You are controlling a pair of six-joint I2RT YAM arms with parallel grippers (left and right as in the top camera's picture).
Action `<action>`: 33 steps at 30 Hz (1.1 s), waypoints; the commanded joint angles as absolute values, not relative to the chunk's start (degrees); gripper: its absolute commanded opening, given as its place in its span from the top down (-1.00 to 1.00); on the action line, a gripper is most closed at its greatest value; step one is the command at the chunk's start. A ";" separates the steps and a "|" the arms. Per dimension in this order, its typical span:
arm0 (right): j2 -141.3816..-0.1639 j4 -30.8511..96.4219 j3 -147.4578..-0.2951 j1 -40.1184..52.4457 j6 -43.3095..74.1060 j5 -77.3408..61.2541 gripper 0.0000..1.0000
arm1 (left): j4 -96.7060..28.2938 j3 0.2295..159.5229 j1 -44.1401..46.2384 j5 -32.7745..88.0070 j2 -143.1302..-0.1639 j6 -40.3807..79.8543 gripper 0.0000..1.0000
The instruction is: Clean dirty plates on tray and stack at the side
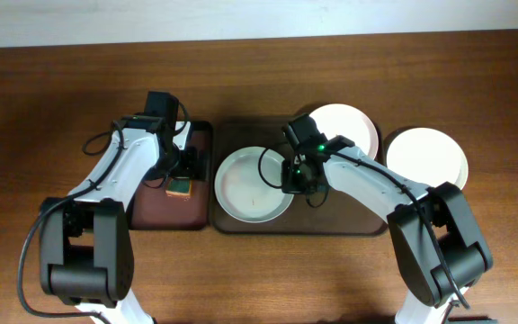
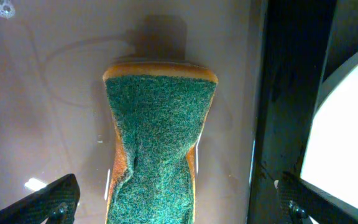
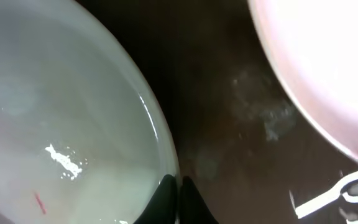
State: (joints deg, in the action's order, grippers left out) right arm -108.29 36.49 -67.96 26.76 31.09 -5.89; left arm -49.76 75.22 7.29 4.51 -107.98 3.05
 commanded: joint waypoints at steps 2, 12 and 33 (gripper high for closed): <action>-109.14 39.66 -67.40 26.61 47.16 -3.81 0.92 | -50.06 75.81 7.51 5.17 -106.72 3.81 -1.00; -109.14 39.70 -67.40 26.61 53.65 -4.10 0.92 | -49.34 75.79 7.73 5.10 -109.21 3.81 -0.04; -109.14 39.70 -67.40 26.61 52.34 -4.08 0.92 | -40.93 77.62 3.42 12.97 -91.79 12.88 1.00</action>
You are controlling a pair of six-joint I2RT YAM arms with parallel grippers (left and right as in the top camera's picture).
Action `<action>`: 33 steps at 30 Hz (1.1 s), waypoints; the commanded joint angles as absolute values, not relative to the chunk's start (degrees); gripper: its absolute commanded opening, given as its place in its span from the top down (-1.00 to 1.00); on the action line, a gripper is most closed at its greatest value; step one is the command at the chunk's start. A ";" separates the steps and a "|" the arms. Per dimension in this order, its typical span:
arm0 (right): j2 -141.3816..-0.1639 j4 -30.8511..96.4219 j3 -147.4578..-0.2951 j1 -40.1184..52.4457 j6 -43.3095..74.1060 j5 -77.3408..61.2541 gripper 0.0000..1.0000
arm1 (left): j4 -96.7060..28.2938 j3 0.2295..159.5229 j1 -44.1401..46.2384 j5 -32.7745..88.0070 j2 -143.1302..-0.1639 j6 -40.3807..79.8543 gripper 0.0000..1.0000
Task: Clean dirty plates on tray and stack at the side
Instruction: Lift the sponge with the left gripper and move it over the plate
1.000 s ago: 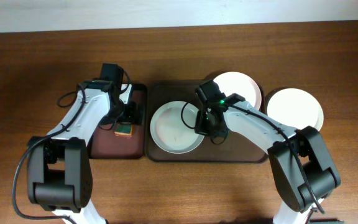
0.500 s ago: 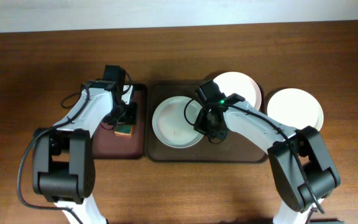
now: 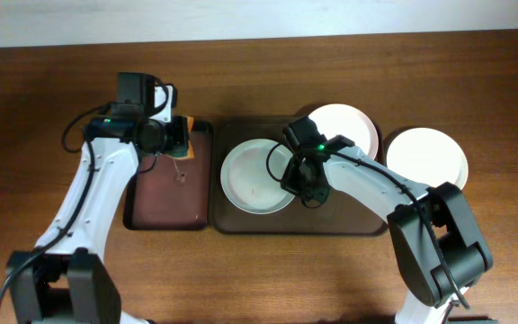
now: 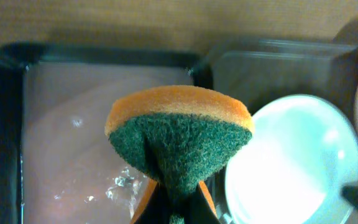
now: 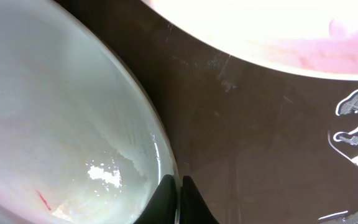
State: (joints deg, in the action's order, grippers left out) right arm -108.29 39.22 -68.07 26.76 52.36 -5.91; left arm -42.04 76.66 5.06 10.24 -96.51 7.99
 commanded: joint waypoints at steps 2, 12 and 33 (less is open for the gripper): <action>-109.14 39.70 -67.40 26.61 52.34 -4.08 0.92 | -39.00 77.62 1.23 18.85 -89.47 13.50 1.00; -109.14 39.70 -67.40 26.61 52.34 -4.08 0.92 | -36.69 77.62 -14.44 53.21 -89.01 13.47 1.00; -109.14 39.68 -67.40 26.61 52.34 -4.10 0.92 | -36.88 77.62 -14.37 52.42 -89.01 13.45 1.00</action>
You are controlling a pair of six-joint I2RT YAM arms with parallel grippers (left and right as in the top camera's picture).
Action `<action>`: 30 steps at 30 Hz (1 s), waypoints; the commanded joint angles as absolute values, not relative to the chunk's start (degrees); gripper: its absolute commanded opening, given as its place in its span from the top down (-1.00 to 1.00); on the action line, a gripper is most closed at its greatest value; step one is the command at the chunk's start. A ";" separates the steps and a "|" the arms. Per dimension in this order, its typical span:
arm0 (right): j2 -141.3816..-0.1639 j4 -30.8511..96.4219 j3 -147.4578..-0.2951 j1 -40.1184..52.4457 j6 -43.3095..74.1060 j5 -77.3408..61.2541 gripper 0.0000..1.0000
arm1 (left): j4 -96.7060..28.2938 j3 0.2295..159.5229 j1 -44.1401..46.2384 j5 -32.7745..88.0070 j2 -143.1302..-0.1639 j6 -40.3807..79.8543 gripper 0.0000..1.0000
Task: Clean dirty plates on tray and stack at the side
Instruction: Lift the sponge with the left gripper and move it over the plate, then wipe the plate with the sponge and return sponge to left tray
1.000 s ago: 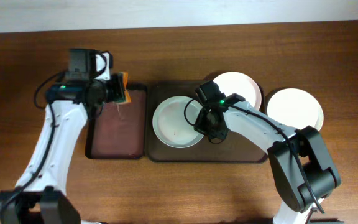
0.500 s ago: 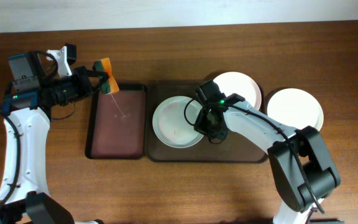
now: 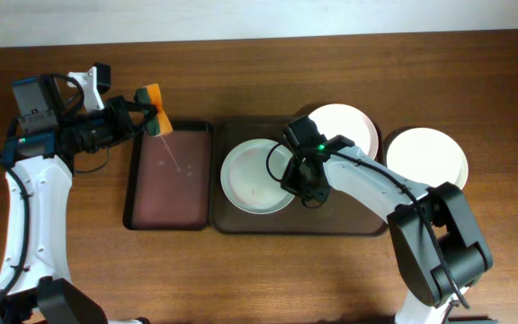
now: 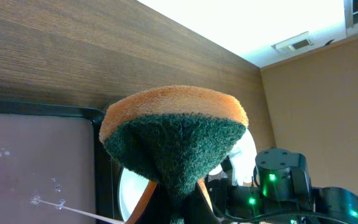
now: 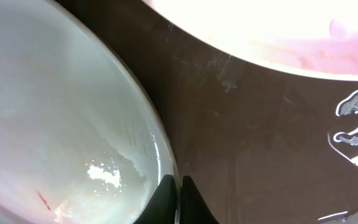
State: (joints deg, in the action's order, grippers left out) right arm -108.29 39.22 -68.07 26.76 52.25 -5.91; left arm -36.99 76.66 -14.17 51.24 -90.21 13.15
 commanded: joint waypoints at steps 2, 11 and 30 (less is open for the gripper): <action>-109.14 39.68 -67.40 26.61 52.34 -4.10 0.92 | -40.56 77.60 -13.47 42.54 -89.01 13.45 1.00; -109.14 39.72 -67.40 26.61 52.34 -4.36 0.92 | -42.39 66.63 4.80 3.33 -90.11 13.47 1.00; -109.14 40.14 -67.40 26.61 51.27 -4.51 0.92 | -23.05 65.63 21.45 33.69 -108.05 33.67 1.00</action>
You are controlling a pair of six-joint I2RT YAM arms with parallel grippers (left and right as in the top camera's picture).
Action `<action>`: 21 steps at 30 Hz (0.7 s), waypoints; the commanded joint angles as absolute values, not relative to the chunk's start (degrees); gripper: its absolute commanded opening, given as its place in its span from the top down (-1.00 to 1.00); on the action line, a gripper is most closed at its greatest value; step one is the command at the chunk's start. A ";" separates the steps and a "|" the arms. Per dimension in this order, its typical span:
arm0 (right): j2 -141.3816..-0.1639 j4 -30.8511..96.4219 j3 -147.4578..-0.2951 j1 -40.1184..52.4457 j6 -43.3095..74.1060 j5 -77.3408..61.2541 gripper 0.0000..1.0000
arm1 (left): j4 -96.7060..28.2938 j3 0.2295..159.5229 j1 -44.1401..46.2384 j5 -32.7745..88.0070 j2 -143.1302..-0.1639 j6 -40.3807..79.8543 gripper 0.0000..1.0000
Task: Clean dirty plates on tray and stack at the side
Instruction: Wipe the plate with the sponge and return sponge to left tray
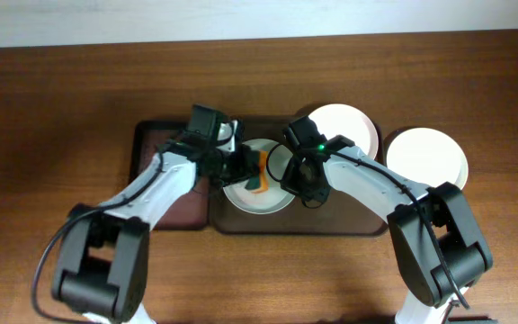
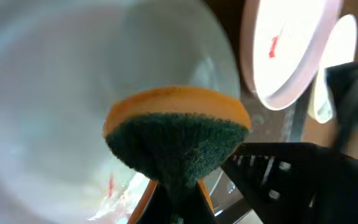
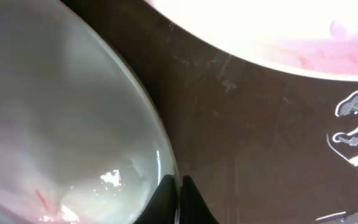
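A white dirty plate lies on the dark tray; red smears show on it. My left gripper is shut on the orange-and-green sponge, which hangs over the plate's middle. My right gripper is shut on the plate's right rim, seen overhead at the plate's right edge. A second dirty plate sits at the tray's back right, with a red mark. A clean white plate rests on the table to the right.
A smaller wet tray stands left of the main tray, partly under my left arm. Brown wooden table surrounds both trays. A white wall edge runs along the back.
My left gripper was up and far left of the small tray with the sponge; now it holds the sponge over the plate in the main tray. The right gripper still pinches the rim.
First my left gripper stood open around the sponge in the small tray while the right pinched the plate rim. Then the left held the sponge at that tray's back, then raised far left, and now over the dirty plate. The right grip never changed.
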State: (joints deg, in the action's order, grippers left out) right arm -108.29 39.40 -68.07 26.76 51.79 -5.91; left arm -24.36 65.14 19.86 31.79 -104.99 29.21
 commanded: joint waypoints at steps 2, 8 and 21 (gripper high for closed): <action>-109.14 40.12 -67.40 26.61 51.27 -4.51 0.92 | -22.55 65.63 22.41 33.67 -110.13 33.67 1.00; -109.14 40.32 -67.40 26.61 51.27 -4.54 0.92 | -26.02 66.30 20.36 20.49 -110.45 28.69 1.00; -109.14 38.57 -67.40 26.61 43.18 -2.31 0.62 | -40.25 66.46 7.07 0.62 -95.59 5.56 1.00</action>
